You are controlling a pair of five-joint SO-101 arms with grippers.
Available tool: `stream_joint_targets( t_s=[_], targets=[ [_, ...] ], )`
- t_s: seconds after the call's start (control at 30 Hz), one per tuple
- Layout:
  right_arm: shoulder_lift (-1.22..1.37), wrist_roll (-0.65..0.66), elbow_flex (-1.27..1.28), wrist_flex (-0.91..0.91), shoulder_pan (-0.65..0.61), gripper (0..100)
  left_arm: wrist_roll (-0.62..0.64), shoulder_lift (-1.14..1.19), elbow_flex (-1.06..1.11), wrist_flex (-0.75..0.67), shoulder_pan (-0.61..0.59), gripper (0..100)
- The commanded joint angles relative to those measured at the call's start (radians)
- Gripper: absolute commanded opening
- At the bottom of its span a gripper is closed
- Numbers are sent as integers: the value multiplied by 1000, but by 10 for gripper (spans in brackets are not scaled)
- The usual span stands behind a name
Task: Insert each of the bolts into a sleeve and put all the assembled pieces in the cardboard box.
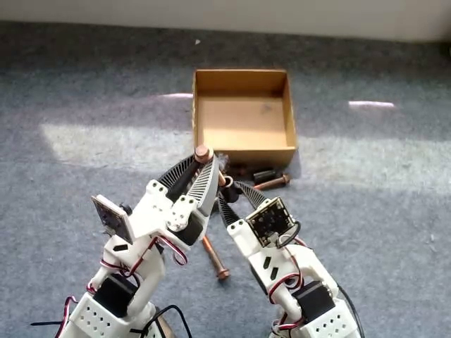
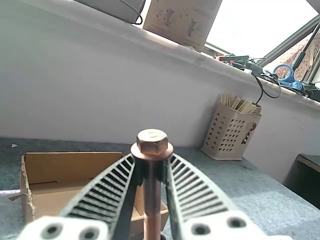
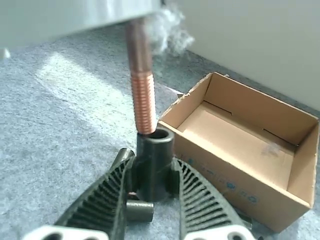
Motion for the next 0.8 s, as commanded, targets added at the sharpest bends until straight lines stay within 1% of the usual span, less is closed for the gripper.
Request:
stream_joint_targets(
  t_s=[0.0, 0.23, 0.47, 0.6, 0.77],
  targets=[
    [-8, 9, 148, -33, -21, 5, 2, -35, -8, -25, 36, 7],
    [-7, 9, 148, -31, -56, 5, 2, -35, -8, -25, 36, 7],
    [-15, 6, 148, -54, 1, 5, -2, -35, -8, -20, 36, 7],
    [-15, 5, 148, -87, 12, 5, -6, -33, -12, 25, 76, 7],
    [-15, 5, 148, -84, 12, 5, -71, -33, -18, 41, 84, 7]
  ],
)
